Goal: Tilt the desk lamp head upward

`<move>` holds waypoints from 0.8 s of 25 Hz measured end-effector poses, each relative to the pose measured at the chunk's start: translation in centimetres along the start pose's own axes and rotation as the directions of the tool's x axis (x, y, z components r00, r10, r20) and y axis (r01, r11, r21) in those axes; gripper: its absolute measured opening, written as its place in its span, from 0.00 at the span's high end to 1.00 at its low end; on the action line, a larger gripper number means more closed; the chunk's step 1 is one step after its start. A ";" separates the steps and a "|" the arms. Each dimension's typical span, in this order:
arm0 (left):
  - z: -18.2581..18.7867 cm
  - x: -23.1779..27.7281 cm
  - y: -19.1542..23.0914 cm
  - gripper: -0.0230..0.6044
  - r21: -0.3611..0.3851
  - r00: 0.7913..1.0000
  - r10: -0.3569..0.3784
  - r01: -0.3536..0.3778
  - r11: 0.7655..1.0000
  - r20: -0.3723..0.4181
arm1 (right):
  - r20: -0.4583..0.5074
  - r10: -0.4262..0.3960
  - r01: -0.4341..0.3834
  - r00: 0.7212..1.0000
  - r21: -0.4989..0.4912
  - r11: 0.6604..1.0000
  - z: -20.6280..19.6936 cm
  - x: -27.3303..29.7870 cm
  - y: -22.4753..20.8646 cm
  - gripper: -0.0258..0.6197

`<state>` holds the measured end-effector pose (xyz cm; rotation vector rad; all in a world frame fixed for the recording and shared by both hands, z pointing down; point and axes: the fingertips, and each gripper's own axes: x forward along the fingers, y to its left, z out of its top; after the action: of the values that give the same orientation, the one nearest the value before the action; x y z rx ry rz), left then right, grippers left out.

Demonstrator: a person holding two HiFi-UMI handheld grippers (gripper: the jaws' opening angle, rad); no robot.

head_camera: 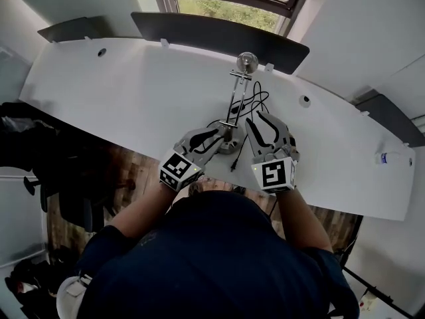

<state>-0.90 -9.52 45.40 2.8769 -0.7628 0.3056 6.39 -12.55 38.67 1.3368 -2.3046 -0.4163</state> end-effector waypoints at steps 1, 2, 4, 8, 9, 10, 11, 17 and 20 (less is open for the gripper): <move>0.9 -0.4 -0.3 0.82 -0.002 1.000 -0.004 0.004 1.000 0.022 | 0.009 0.016 -0.016 1.000 0.045 0.999 0.1 -0.4 0.5 0.78; 1.8 -0.6 -0.5 0.82 0.000 0.999 -0.008 0.008 1.000 0.043 | 0.022 0.034 -0.036 0.999 0.091 0.995 0.1 -0.7 1.0 0.79; 3.5 -1.1 -0.9 0.84 0.008 0.997 -0.018 0.018 1.000 0.075 | 0.048 0.064 -0.072 0.997 0.193 0.978 0.3 -1.2 1.8 0.81; 6.0 -1.6 -2.1 0.87 0.025 0.992 -0.044 0.041 0.999 0.122 | 0.103 0.113 -0.142 0.988 0.332 0.932 0.8 -2.2 3.5 0.85; 6.5 -1.6 -2.3 0.88 0.026 0.990 -0.048 0.045 0.999 0.133 | 0.114 0.121 -0.154 0.986 0.358 0.921 0.9 -2.4 3.8 0.86; 6.9 -1.7 -2.6 0.89 0.027 0.988 -0.052 0.049 0.998 0.142 | 0.120 0.129 -0.167 0.984 0.389 0.906 1.1 -2.6 4.0 0.86; 7.2 -1.8 -2.8 0.89 0.030 0.987 -0.056 0.052 0.998 0.149 | 0.127 0.139 -0.181 0.982 0.428 0.886 1.3 -2.8 4.2 0.87; 7.1 -2.0 -3.4 0.93 0.030 0.985 -0.063 0.059 0.998 0.160 | 0.175 0.181 -0.248 0.968 0.537 0.807 1.1 -3.4 5.5 0.91; 6.4 -2.1 -3.7 0.94 0.025 0.986 -0.067 0.064 0.998 0.153 | 0.203 0.193 -0.275 0.960 0.550 0.788 1.6 -3.8 5.8 0.92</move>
<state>0.23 -6.58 38.33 2.9635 -0.6899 0.0840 2.88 -6.35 39.17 1.2639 -2.8042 0.3189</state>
